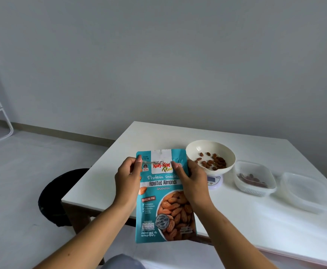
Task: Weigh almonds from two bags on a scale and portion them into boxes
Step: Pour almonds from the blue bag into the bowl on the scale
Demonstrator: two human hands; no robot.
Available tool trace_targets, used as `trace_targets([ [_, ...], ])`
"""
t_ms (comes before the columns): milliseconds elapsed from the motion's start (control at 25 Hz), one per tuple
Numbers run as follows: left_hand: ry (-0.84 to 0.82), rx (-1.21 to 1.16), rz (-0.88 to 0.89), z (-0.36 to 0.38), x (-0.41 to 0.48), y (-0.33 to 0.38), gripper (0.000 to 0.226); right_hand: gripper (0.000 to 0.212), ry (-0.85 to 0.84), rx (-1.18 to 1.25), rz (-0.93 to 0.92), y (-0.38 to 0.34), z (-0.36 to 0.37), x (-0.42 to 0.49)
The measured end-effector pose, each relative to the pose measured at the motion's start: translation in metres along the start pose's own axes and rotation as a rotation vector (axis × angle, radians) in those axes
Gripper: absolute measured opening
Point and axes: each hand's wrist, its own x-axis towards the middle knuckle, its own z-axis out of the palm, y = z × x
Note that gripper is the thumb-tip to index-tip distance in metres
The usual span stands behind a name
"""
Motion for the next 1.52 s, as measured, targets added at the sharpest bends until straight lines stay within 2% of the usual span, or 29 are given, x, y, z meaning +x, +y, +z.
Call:
trace_targets([
  [120, 0.133, 0.044, -0.007, -0.006, 0.009, -0.008, 0.036, 0.037, -0.173, 0.067, 0.116, 0.01, 0.001, -0.004],
  [240, 0.247, -0.022, -0.154, -0.017, 0.028, -0.027, 0.034, 0.045, -0.332, -0.015, 0.138, 0.031, 0.001, -0.019],
  [320, 0.204, -0.072, -0.242, -0.021, 0.039, -0.039, 0.033, 0.047, -0.252, -0.057, 0.074, 0.049, 0.004, -0.021],
  [400, 0.106, 0.125, -0.241, -0.02, 0.041, -0.053, 0.039, 0.034, -0.048, -0.219, -0.071, 0.068, 0.005, -0.014],
  [440, 0.077, 0.32, -0.182, -0.017, 0.039, -0.061, 0.048, 0.028, 0.027, -0.317, -0.139, 0.076, 0.005, -0.009],
  [520, -0.021, 0.587, 0.02, -0.008, 0.028, -0.079, 0.064, 0.021, 0.06, -0.456, -0.217, 0.087, 0.005, 0.0],
  [640, -0.256, 0.909, 0.297, 0.0, 0.012, -0.107, 0.07, 0.028, 0.035, -0.643, -0.274, 0.099, 0.006, 0.009],
  [720, -0.312, 1.065, 0.357, 0.003, 0.008, -0.112, 0.071, 0.032, 0.022, -0.786, -0.283, 0.104, 0.009, 0.012],
  [880, -0.313, 1.158, 0.338, 0.007, 0.017, -0.113, 0.078, 0.045, -0.057, -0.984, -0.236, 0.105, 0.013, 0.019],
  [1040, -0.337, 1.159, 0.29, 0.003, 0.029, -0.116, 0.085, 0.049, -0.146, -1.054, -0.223, 0.105, 0.018, 0.03],
  [1160, -0.326, 1.101, 0.295, 0.0, 0.036, -0.112, 0.083, 0.045, -0.114, -0.91, -0.259, 0.103, 0.016, 0.03],
  [1280, -0.287, 0.837, 0.342, -0.001, 0.032, -0.104, 0.071, 0.035, 0.005, -0.587, -0.263, 0.097, -0.003, 0.015],
  [1360, -0.248, 0.678, 0.469, 0.008, 0.02, -0.096, 0.06, 0.024, 0.125, -0.444, -0.306, 0.089, -0.024, 0.001],
  [1440, -0.23, 0.538, 0.569, 0.028, 0.001, -0.086, 0.047, 0.021, 0.256, -0.4, -0.391, 0.082, -0.049, -0.009],
  [1520, -0.346, 0.443, 0.608, 0.064, -0.03, -0.074, 0.043, 0.022, 0.415, -0.439, -0.434, 0.075, -0.089, -0.015],
])
